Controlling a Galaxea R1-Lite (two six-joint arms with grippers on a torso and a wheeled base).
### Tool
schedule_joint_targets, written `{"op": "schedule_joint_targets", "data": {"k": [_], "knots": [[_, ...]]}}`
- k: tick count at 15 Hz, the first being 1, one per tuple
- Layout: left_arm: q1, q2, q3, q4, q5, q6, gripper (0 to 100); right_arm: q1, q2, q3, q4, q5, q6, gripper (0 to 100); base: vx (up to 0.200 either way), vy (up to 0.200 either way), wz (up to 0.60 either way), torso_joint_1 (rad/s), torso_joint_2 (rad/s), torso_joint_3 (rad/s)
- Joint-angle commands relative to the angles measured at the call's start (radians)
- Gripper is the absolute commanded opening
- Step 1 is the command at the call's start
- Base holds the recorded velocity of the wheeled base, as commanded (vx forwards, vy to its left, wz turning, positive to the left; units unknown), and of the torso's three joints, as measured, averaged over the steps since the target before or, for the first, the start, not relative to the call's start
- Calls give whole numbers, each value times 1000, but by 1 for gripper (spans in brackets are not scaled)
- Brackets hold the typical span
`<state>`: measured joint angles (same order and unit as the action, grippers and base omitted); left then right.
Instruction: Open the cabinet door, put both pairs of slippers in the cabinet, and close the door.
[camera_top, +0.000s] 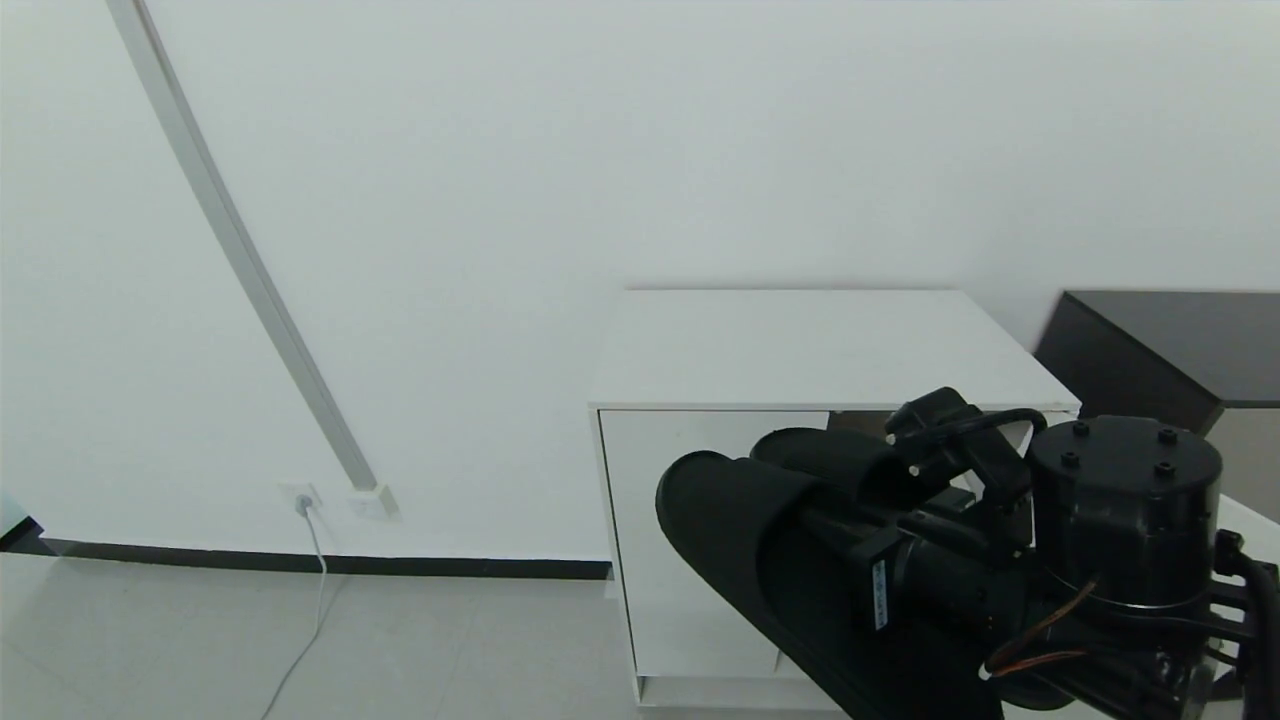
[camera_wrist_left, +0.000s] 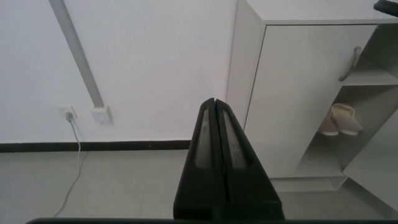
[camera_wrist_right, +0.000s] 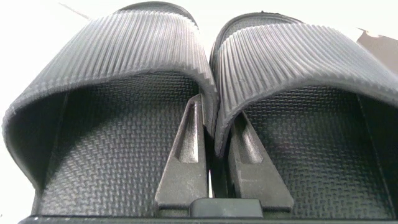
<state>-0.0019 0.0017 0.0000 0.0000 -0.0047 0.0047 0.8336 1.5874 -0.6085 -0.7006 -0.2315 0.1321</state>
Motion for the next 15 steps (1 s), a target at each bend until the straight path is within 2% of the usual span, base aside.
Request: {"op": "schedule_joint_targets", "data": {"k": [1,15], "knots": [[0,0,0,0,0,0,0,1,5,1,0,0,0,0,0,0,0,0,0,0],[0,0,0,0,0,-3,0,5,20,12,-2,0,1,0,0,0,0,0,0,0]]}}
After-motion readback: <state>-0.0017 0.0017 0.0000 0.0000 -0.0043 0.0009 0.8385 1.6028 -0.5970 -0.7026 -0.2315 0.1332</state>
